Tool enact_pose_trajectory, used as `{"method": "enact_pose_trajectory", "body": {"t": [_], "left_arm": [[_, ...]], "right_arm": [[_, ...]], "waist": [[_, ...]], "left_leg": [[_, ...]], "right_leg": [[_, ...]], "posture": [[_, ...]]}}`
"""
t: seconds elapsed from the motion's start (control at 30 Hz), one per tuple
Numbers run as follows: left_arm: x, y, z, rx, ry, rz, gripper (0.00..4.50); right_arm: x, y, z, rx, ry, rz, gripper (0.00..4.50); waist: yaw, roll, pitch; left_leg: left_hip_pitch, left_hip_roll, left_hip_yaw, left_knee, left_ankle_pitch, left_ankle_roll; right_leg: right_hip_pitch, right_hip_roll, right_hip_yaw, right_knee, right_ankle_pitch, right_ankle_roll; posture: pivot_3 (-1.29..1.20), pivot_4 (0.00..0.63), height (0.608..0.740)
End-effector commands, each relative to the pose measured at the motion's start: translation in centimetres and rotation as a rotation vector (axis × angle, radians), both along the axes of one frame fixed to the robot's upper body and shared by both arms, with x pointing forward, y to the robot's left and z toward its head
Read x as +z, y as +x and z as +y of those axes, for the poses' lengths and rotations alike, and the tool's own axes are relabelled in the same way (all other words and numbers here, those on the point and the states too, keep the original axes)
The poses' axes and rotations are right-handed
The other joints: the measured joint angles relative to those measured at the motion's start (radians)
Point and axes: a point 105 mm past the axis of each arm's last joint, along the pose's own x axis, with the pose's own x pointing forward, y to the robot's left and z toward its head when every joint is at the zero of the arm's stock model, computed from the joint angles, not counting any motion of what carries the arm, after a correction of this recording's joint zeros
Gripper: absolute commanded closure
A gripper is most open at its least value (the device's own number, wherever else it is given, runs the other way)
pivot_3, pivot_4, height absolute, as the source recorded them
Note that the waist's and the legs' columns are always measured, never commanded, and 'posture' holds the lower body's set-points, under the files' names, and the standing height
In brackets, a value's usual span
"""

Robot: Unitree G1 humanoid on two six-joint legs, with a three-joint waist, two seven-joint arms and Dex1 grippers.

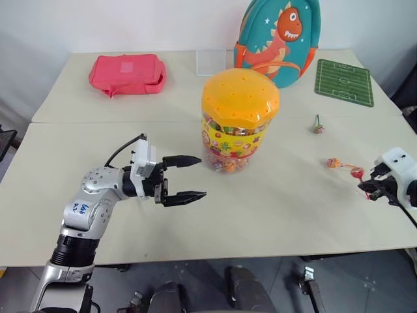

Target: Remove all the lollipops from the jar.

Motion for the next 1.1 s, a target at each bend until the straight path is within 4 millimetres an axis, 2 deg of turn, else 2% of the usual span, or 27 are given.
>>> {"method": "enact_pose_trajectory", "body": {"t": [0.03, 0.13, 0.23, 0.4, 0.5, 0.57, 0.63, 0.7, 0.8, 0.87, 0.93, 1.0, 1.1], "left_arm": [[0.3, -0.6, 0.2, -0.026, 0.023, -0.023, 0.0], [0.3, -0.3, 0.6, -0.019, 0.03, -0.023, 0.0], [0.3, -0.1, 0.8, -0.009, 0.034, -0.021, 0.0], [0.2, 0.9, 1.6, 0.06, 0.037, -0.013, 0.0], [-0.5, 1.4, 2.9, 0.119, 0.089, -0.07, 0.0], [-1.4, 2.0, 4.9, 0.222, 0.14, -0.086, 0.0], [-2.5, 2.3, 7.3, 0.319, 0.2, -0.089, 0.0], [-3.0, 2.3, 8.6, 0.362, 0.218, -0.075, 0.0], [-3.9, 2.2, 9.8, 0.428, 0.254, -0.096, 0.0], [-4.5, 2.1, 10.0, 0.458, 0.258, -0.094, 0.0], [-5.3, 2.0, 10.2, 0.482, 0.266, -0.091, 0.0], [-6.0, 1.5, 10.6, 0.522, 0.269, -0.093, 0.0], [-6.0, 0.7, 10.7, 0.56, 0.251, -0.108, 0.0]], "right_arm": [[-0.5, 0.1, -1.3, -0.02, -0.056, -0.02, 4.45], [-0.6, 0.1, -1.3, -0.027, -0.028, -0.023, 4.45], [-0.8, -0.2, -1.0, -0.025, 0.005, -0.013, 3.84], [1.4, -0.3, -0.3, 0.066, 0.046, -0.123, 2.29], [3.1, -1.0, 0.6, 0.207, 0.016, -0.216, 1.27], [4.4, -2.6, 2.2, 0.372, 0.026, -0.294, 0.6], [7.2, -3.3, 4.6, 0.508, 0.059, -0.49, 0.01], [8.0, -4.1, 7.7, 0.621, 0.159, -0.516, 0.01], [5.9, -5.4, 13.6, 0.86, 0.251, -0.414, 0.01], [4.8, -5.7, 16.0, 0.938, 0.287, -0.386, 0.01], [3.8, -5.7, 17.3, 0.976, 0.301, -0.386, 0.01], [1.9, -6.2, 18.1, 1.02, 0.297, -0.357, 0.01], [0.5, -6.2, 17.9, 0.99, 0.304, -0.368, 0.01]], "waist": [[-0.001, 0.0, 0.0], [0.0, 0.0, 0.0], [0.002, 0.0, 0.0], [0.004, 0.0, 0.0], [0.005, 0.0, 0.0], [0.006, 0.0, 0.0], [0.005, 0.0, 0.0], [-0.004, 0.0, 0.0], [0.002, 0.0, 0.0], [0.005, -0.002, -0.001], [0.018, -0.002, -0.001], [0.03, -0.002, -0.001], [0.038, -0.002, -0.001]], "left_leg": [[0.001, 0.0, 0.0, 0.0, 0.0, 0.0], [0.004, 0.0, 0.001, 0.0, 0.0, 0.0], [0.01, 0.0, -0.001, -0.002, 0.0, 0.0], [0.01, 0.0, -0.001, -0.002, 0.0, 0.0], [0.01, 0.0, -0.001, -0.002, 0.0, 0.0], [0.01, 0.0, -0.001, -0.003, 0.0, 0.0], [0.01, 0.0, -0.001, -0.004, 0.0, 0.0], [0.011, 0.002, -0.001, -0.004, 0.0, -0.001], [0.011, 0.002, -0.002, -0.002, -0.001, -0.001], [0.011, 0.002, -0.003, -0.002, -0.001, 0.0], [0.01, 0.001, -0.004, -0.002, -0.001, 0.0], [0.01, 0.0, -0.003, -0.001, -0.001, 0.001], [0.01, 0.0, -0.002, -0.002, -0.002, 0.002]], "right_leg": [[0.0, 0.0, 0.0, 0.0, 0.0, 0.0], [0.005, 0.0, 0.0, -0.001, 0.0, 0.0], [0.014, 0.0, -0.001, -0.005, 0.0, 0.0], [0.014, 0.0, -0.001, -0.005, 0.0, 0.0], [0.014, 0.0, -0.001, -0.005, 0.0, 0.0], [0.014, 0.001, -0.001, -0.005, 0.0, 0.0], [0.014, 0.001, -0.001, -0.006, 0.0, 0.0], [0.014, 0.002, -0.001, -0.006, 0.0, 0.0], [0.015, 0.002, -0.001, -0.005, 0.0, 0.0], [0.016, 0.001, -0.002, -0.005, 0.0, 0.0], [0.015, 0.0, -0.003, -0.005, 0.0, 0.0], [0.015, -0.001, -0.003, -0.005, 0.0, 0.0], [0.015, -0.001, -0.003, -0.006, 0.0, 0.0]], "posture": [[0.0, 0.15, 0.74], [0.0, 0.15, 0.74], [0.0, 0.15, 0.74], [0.0, 0.15, 0.74], [0.0, 0.15, 0.74], [0.0, 0.15, 0.74], [0.0, 0.15, 0.74], [0.0, 0.15, 0.74], [0.0, 0.15, 0.74], [0.0, 0.15, 0.74], [0.0, 0.15, 0.74], [0.0, 0.15, 0.74], [0.0, 0.15, 0.74]]}}
